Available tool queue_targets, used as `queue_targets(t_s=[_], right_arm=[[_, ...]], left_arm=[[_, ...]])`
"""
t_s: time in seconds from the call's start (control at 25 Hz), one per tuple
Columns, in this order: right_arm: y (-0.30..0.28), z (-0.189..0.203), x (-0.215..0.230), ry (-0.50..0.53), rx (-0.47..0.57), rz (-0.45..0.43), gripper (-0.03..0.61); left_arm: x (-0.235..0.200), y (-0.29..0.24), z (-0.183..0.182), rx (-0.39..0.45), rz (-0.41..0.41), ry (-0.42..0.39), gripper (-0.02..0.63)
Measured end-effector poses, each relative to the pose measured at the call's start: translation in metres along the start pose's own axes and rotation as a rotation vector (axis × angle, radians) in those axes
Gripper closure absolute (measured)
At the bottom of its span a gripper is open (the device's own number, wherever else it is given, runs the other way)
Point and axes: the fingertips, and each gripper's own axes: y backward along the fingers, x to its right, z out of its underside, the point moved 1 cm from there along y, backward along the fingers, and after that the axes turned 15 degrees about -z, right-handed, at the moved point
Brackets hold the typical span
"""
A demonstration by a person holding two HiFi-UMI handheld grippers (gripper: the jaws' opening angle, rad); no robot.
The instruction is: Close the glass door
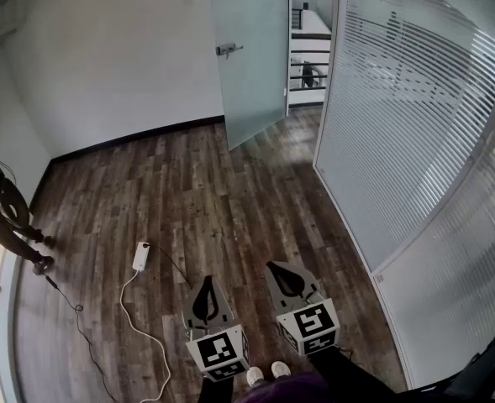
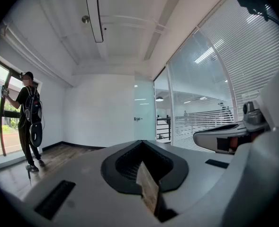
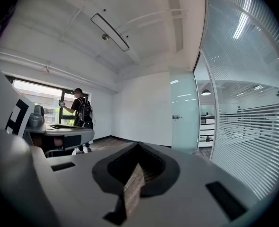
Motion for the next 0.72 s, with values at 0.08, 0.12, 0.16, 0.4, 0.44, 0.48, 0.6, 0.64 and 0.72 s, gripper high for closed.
queue_targets(t_s=[0.08, 0.12, 0.16, 0.4, 0.44, 0.48, 0.6, 0.64, 0.72], right_arm=[[0.0001, 0.0007, 0.0009, 0.0, 0.001, 0.003, 0.586], [-0.0001, 0.0012, 0.0011, 0.0, 0.001, 0.004, 0.586], [-0.0006, 0.0017, 0.0012, 0.0, 0.0, 0.005, 0.586], [-0.003, 0.0012, 0.0014, 0.005, -0.004, 0.005, 0.586], [-0.0031, 0.0026, 0.0007, 0.007, -0.002, 0.006, 0.586], [-0.003, 0.0035, 0.0001, 0.009, 0.0, 0.007, 0.586], [-0.0013, 0.0016, 0.0003, 0.006, 0.007, 0.019, 0.586], [-0.0008, 0.0007, 0.001, 0.002, 0.01, 0.024, 0.586], [-0.0009, -0.0006, 0.0015, -0.001, 0.01, 0.032, 0.586]], left_arm=[[0.0009, -0.0004, -0.0016, 0.007, 0.007, -0.008, 0.614], [0.0006, -0.0007, -0.0019, 0.008, 0.009, -0.01, 0.614], [-0.0002, -0.0012, -0.0019, 0.007, 0.009, -0.01, 0.614], [-0.0011, -0.0037, -0.0017, 0.011, 0.012, -0.018, 0.614], [-0.0014, -0.0036, 0.0009, 0.015, 0.012, -0.021, 0.614], [-0.0018, -0.0034, 0.0029, 0.02, 0.013, -0.023, 0.614], [-0.0016, -0.0027, 0.0017, 0.041, 0.022, -0.02, 0.614], [-0.0012, -0.0024, 0.0006, 0.041, 0.024, -0.018, 0.614], [-0.002, -0.002, -0.0001, 0.033, 0.024, -0.013, 0.614]])
